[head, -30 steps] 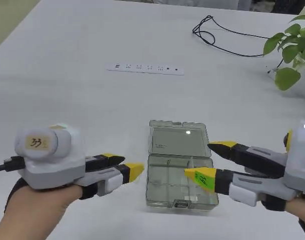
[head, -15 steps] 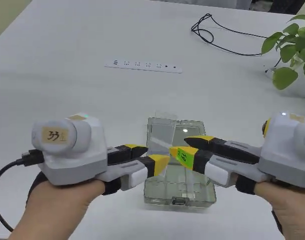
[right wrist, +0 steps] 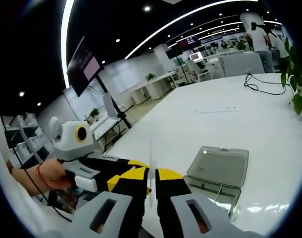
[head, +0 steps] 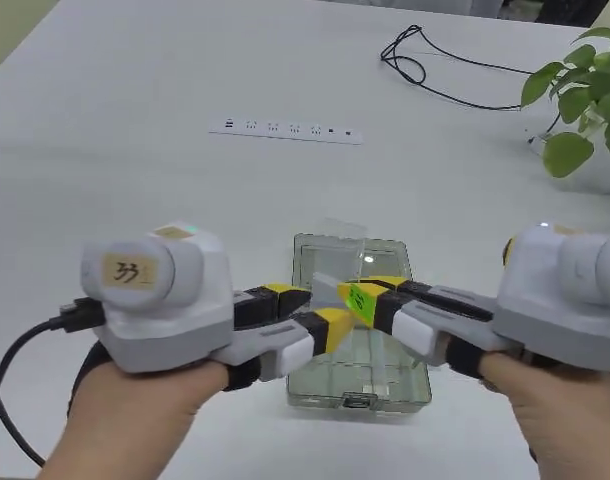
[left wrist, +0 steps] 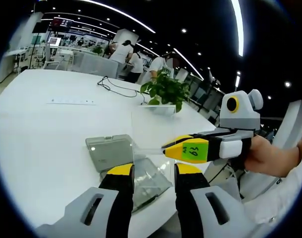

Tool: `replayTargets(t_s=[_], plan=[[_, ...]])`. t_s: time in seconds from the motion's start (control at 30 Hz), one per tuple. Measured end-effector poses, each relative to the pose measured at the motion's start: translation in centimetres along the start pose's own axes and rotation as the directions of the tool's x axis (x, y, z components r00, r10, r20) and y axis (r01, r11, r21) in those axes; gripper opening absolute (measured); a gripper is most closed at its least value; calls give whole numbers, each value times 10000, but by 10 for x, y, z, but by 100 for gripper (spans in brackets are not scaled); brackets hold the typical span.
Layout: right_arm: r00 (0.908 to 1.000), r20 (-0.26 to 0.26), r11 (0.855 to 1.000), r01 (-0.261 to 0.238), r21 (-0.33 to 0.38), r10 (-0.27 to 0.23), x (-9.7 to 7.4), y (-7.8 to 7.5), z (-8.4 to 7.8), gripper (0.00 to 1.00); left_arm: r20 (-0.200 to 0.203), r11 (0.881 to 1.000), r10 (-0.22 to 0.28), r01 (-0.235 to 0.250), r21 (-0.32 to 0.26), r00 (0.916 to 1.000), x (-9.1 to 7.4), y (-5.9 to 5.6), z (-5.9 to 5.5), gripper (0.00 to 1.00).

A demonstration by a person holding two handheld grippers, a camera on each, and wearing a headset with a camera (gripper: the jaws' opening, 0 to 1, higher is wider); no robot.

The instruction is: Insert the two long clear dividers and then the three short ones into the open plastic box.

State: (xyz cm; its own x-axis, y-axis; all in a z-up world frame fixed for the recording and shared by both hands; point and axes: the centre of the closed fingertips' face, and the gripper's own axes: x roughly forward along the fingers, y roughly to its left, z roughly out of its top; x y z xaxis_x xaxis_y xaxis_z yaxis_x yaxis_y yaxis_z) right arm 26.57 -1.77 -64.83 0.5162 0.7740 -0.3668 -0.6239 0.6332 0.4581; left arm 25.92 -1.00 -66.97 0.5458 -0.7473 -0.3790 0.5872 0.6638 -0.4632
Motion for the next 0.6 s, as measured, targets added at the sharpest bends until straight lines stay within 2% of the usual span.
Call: replayTargets(t_s=[0.13, 0.17, 0.3, 0.47, 0.6], plan=[[9998, -80, 9999, 158, -43, -159, -1, -3, -1, 6, -35, 10000, -12, 12, 43, 10000, 0, 0, -1, 29], [9999, -54, 9997, 111, 205, -110, -1, -2, -1, 6, -38, 10000, -7, 8, 98, 10000, 0, 0, -1, 29], [9998, -131, 9998, 124, 148, -123, 0, -2, -2, 6, 17, 9999, -106, 106, 25, 9999, -1, 0, 0, 30], [9996, -184, 9993, 211, 314, -205, 1, -3, -1, 6, -52, 9995, -233, 234, 234, 9997, -2, -1, -1, 31], [9993, -134, 9984, 346, 437, -341, 1, -6, 6, 6, -70, 9982, -294, 297, 514, 9995, -6, 3, -3, 35]])
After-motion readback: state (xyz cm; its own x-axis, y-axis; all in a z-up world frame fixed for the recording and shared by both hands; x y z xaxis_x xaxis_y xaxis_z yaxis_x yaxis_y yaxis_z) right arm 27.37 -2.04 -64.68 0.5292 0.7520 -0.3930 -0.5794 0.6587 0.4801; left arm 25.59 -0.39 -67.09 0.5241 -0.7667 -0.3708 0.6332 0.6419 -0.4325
